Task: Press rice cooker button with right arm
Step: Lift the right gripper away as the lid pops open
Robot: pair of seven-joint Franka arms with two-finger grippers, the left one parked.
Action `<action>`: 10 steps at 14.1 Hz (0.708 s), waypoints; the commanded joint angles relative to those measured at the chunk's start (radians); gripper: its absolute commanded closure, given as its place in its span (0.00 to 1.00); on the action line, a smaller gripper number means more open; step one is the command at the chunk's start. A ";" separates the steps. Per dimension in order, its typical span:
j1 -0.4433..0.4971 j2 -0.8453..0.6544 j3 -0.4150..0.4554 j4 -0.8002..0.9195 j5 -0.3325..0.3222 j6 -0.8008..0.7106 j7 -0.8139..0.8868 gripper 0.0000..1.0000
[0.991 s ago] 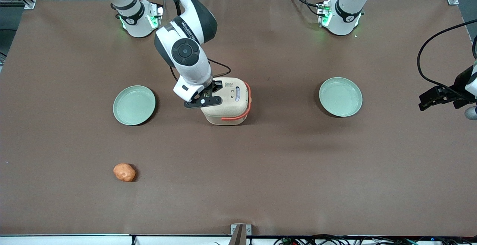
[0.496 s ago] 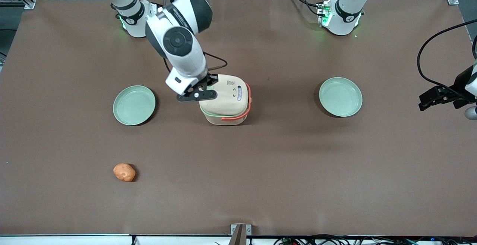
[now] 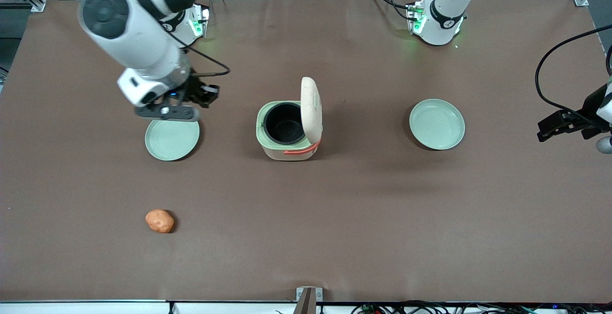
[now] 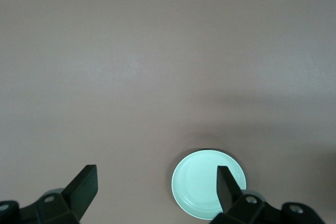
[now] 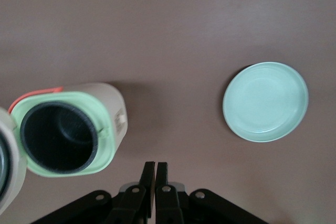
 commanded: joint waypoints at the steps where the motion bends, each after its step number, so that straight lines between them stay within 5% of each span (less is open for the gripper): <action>1: -0.136 -0.056 0.015 -0.018 -0.011 -0.040 -0.024 0.87; 2: -0.175 -0.070 0.015 -0.018 -0.011 -0.056 -0.047 0.84; 4: -0.267 -0.090 0.015 -0.018 -0.011 -0.065 -0.103 0.59; 6: -0.328 -0.105 0.014 -0.018 -0.015 -0.067 -0.142 0.06; 10: -0.400 -0.136 0.014 -0.017 -0.084 -0.087 -0.365 0.00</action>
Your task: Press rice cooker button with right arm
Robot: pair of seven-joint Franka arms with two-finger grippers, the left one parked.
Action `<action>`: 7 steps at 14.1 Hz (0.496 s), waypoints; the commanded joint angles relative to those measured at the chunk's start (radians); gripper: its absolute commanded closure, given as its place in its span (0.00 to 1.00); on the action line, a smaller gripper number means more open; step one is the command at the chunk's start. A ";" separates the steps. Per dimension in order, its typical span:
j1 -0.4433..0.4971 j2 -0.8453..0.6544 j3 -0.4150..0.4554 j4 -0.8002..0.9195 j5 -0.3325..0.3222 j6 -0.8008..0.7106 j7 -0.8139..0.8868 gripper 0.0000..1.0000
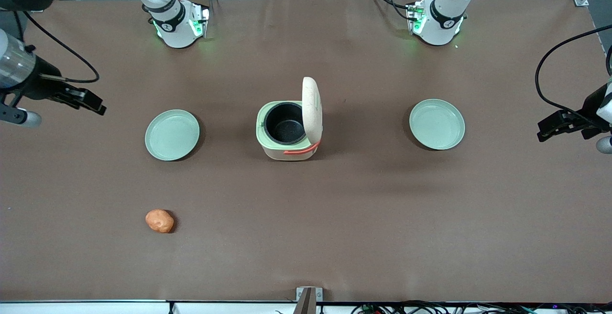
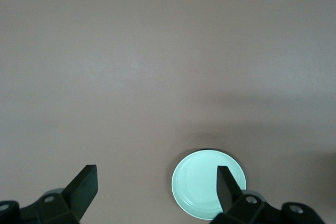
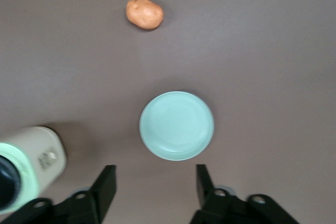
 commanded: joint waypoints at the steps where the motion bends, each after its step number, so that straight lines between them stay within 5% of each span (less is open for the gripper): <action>1: -0.062 -0.032 0.019 -0.019 -0.022 -0.010 -0.096 0.00; 7: -0.131 -0.091 0.021 -0.014 -0.037 -0.033 -0.207 0.00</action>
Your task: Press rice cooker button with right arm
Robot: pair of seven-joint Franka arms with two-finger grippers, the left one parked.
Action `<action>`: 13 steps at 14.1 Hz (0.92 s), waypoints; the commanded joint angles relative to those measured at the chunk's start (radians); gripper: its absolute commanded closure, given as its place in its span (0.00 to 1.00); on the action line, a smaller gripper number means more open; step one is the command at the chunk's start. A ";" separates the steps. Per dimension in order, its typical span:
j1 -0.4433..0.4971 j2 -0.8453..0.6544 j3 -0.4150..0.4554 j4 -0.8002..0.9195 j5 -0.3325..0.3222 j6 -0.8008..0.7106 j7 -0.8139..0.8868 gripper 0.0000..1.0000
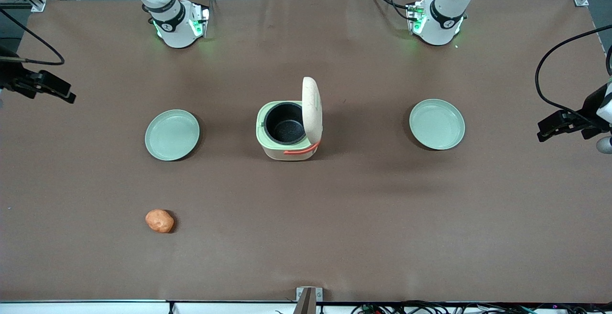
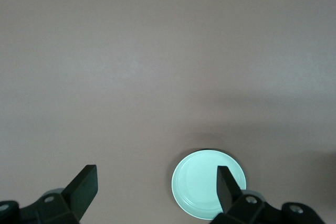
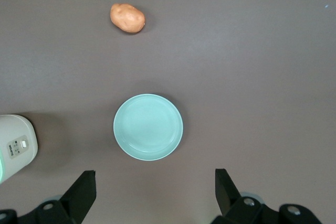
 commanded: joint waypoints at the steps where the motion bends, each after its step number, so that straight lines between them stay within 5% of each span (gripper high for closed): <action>1: -0.029 -0.049 0.022 -0.016 -0.018 -0.008 -0.030 0.00; 13: -0.031 -0.060 0.022 -0.016 -0.018 0.052 -0.028 0.00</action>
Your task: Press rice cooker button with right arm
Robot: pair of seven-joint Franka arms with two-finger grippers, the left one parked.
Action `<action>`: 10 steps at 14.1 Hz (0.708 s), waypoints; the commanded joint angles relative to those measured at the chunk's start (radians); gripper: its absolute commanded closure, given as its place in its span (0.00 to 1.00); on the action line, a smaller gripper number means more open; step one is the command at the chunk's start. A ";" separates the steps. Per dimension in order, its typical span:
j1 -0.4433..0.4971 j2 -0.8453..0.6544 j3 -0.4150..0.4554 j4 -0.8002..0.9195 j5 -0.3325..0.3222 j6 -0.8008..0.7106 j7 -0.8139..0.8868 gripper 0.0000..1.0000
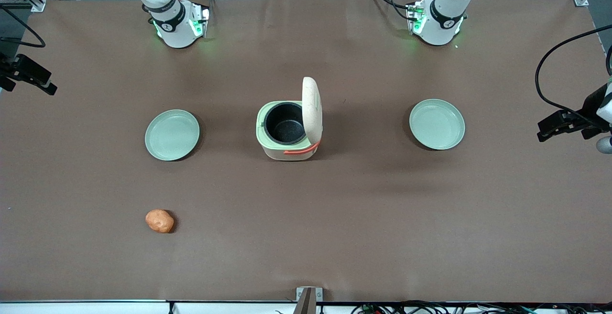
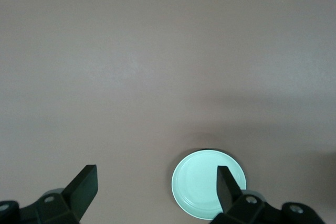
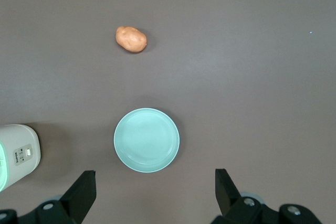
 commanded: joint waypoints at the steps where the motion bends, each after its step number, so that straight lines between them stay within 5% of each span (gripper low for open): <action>1: -0.022 -0.014 0.015 -0.015 -0.018 0.013 -0.010 0.00; 10: -0.076 -0.011 0.063 -0.009 -0.015 0.017 -0.011 0.00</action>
